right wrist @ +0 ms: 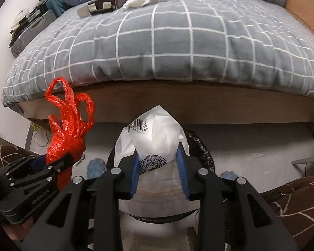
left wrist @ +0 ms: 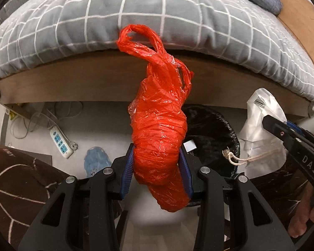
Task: Collect trash
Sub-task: 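Carry the red bag and clear bag down over the trash bin, then open both tools to drop the red bag and clear bag into the bin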
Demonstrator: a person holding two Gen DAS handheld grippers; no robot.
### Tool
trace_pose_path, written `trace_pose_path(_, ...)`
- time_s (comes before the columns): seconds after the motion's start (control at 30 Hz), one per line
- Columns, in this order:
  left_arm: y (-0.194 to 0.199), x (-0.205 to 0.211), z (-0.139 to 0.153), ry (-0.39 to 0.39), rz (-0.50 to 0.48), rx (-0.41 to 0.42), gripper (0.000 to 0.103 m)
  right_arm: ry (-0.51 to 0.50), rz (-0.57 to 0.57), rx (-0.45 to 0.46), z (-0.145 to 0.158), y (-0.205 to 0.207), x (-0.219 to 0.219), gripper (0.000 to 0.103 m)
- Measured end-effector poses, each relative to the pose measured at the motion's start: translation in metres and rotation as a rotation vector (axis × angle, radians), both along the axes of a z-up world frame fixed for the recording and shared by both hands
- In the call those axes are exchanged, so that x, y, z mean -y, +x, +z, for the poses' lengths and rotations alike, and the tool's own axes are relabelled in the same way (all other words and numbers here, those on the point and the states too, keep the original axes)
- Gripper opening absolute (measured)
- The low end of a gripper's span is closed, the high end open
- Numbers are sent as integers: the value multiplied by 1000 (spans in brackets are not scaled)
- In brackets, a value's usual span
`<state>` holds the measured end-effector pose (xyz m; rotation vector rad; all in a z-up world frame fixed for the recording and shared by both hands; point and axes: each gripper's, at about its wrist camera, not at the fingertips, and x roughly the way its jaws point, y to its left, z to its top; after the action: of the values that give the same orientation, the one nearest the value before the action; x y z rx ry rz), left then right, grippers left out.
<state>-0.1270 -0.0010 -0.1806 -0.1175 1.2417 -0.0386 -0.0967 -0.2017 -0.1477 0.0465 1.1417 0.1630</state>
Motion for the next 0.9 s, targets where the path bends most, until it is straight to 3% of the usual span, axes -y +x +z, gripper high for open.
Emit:
trace_pose_path(0.1, 2, -3, -5, 1, 5, -11, 39, 13, -9, 1, -5, 6, -4, 63)
trace_pose_path(0.37, 10, 15, -13, -21, -19, -24, 39, -61, -34, 23, -6, 11, 13, 88)
trace_pose_path(0.6, 15, 61, -17, -20, -91, -30, 39, -123, -90, 33, -7, -3, 59, 93)
trace_pose_path(0.9, 20, 102, -25, -12, -182, -31, 39, -68, -181, 26, -4, -9, 95, 93)
